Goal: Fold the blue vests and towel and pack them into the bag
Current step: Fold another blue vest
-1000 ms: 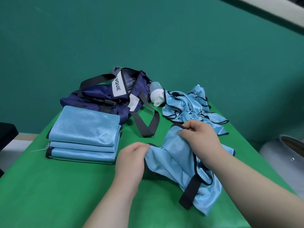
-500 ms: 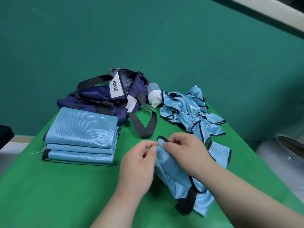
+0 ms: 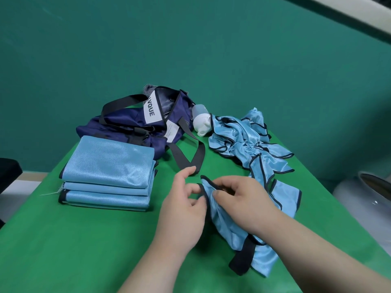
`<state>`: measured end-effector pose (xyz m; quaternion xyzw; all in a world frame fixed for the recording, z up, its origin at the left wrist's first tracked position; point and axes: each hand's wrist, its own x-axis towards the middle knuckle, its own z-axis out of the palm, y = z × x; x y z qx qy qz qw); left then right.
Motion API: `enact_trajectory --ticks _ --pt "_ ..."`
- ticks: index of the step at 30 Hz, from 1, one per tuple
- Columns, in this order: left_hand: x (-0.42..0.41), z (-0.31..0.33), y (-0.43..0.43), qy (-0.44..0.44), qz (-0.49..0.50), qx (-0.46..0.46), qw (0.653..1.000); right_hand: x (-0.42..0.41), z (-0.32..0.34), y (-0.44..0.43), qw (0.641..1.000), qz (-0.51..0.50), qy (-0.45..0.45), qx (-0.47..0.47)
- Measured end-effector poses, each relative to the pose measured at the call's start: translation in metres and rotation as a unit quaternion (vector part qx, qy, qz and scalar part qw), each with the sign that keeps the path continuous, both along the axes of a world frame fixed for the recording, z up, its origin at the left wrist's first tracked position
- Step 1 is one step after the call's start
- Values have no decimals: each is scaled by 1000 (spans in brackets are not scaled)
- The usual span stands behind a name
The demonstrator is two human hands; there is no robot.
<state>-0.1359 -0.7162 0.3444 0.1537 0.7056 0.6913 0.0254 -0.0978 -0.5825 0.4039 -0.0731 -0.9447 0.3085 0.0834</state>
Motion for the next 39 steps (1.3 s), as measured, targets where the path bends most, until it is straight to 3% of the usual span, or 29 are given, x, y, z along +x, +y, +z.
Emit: enact_trajectory --ticks 5,9,18,27,34,39 --pt "-5 -4 1 28 11 -21 999 8 2 -1 996 79 -8 44" --pt "-10 -6 -4 111 16 -110 988 12 4 1 994 101 -22 38" --pt "-13 -11 -6 133 -12 -113 985 15 1 1 988 116 -41 91" --pt "-9 -10 -5 117 -76 -141 980 18 2 10 992 40 -34 111" --pt "-6 -19 14 196 -116 -150 962 32 19 29 998 -20 -6 60" --pt "16 -10 34 205 -114 -123 964 51 43 44 997 -45 21 54"
